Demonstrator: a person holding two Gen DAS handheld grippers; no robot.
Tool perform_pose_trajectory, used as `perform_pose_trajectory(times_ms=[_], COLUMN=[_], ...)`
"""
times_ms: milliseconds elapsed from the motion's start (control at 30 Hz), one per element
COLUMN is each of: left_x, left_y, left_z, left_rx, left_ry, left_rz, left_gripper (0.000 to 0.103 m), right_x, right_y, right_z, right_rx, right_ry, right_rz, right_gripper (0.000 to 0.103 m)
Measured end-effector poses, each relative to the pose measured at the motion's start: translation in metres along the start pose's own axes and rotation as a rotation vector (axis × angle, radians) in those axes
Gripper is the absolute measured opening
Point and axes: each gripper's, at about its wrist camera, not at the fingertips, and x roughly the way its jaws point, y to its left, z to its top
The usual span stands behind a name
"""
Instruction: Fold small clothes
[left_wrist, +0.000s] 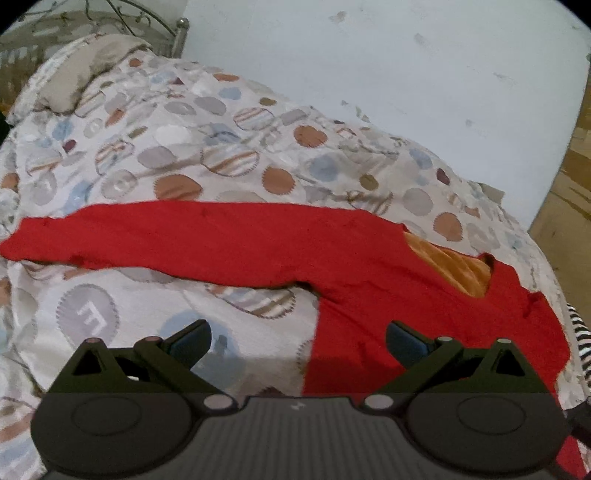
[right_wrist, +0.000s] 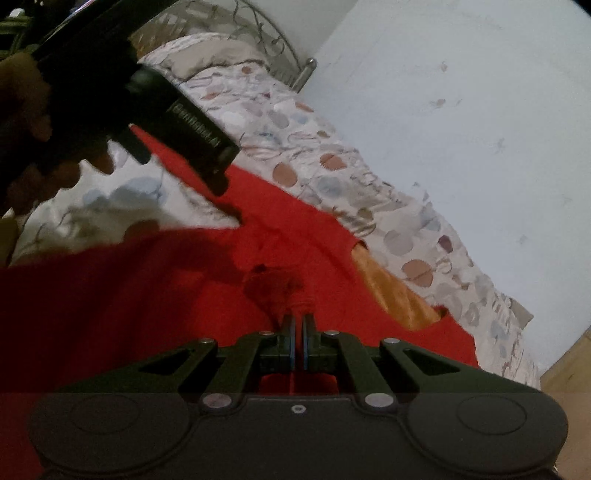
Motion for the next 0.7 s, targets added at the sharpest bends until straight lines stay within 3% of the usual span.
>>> perform_pose_trajectory(times_ms=[200,267,367,433,533,700], left_x=[0.007,0.014,0.024,0.034,0.047,0.050], left_y=[-0.014,-0.018,-0.027,-0.037,-0.047,-0.051], left_z=[-0.007,-0.009,-0.013,-0.019,-0.028,-0.032], left_rx=[0.013,0.007,0.031,0.085,0.148,0.171], left_ry=[0.032,0.059,0.094,0.124,0.161,0.147], left_rz=[-0.108,-0.141,-0.137,-0.096,-0.010,0.029], left_gripper=[0.103,0.103,0.102,0.102,0.102,0.103], right_x=[-0.011,-0.017,-0.028,-0.035,-0.037,-0.008], right_y=[0.005,0.001,-0.015,-0.031,-0.062,-0.112], right_z=[-0.012,-0.017,-0.026,-0.034,-0.050,-0.086], right_rx=[-0.019,0.001,0.067,0.110,0.172,0.216], right_ry=[0.021,0.029,0.043,0.055,0.086,0.195], right_rz=[0.071,0.083,0.043,-0.027,-0.188,-0.421], right_gripper=[0.020,0.031,0.059,0.082,0.100,0.100])
